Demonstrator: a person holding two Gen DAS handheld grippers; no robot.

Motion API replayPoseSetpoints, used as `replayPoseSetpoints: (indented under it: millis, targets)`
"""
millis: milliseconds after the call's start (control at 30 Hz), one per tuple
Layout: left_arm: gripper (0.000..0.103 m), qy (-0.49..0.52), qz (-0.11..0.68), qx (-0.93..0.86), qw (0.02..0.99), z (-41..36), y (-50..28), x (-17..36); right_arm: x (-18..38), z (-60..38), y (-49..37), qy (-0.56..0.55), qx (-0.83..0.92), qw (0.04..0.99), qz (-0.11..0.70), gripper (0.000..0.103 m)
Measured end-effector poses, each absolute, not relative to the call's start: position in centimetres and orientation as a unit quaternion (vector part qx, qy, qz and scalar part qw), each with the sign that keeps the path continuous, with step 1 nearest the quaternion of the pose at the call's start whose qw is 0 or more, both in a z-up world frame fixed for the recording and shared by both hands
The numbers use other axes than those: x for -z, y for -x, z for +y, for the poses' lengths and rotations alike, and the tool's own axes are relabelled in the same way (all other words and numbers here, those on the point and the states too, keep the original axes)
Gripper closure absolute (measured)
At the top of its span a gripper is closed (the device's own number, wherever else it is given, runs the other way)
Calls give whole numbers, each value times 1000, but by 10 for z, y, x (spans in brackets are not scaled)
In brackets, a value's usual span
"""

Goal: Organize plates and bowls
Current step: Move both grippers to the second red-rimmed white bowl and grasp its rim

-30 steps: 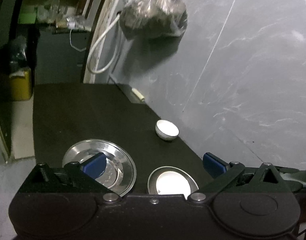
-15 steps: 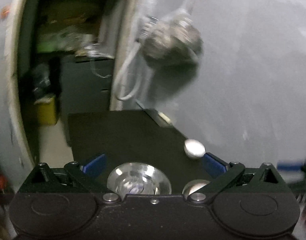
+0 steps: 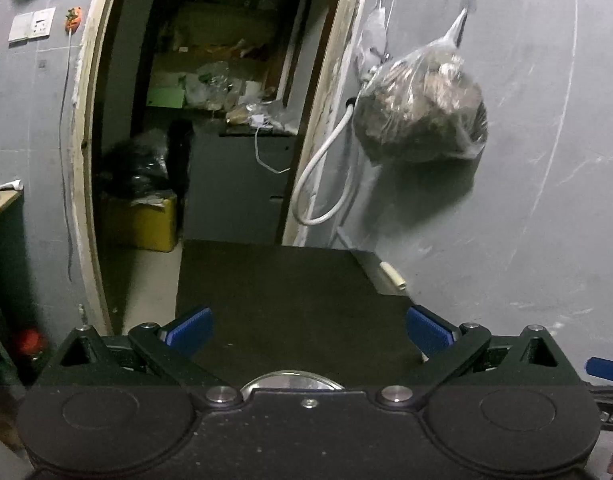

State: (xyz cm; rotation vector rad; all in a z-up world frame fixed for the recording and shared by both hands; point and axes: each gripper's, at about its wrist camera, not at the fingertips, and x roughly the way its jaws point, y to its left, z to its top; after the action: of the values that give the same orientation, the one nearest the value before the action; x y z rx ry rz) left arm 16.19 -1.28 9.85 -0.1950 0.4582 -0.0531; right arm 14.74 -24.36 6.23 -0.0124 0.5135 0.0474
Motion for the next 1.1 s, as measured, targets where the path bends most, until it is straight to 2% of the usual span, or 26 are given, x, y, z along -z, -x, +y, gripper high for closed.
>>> replayPoseSetpoints:
  millis: [233,600,833,1100]
  targets:
    - [1,79,296,-6,952,-47,-202,-82,-28,-280,-193,-19,-50,953,300,0]
    - [1,-1,381,70,922,-98,-297,-52,27,-292,-249,-89,-39,928,359,0]
    - [1,-60,395,151,904,-138,-363,-28,53,-289,-276,-88,25,918,385,1]
    - [1,-80,419,189,884,-165,-415,10,61,-304,-303,-135,69,913,378,8]
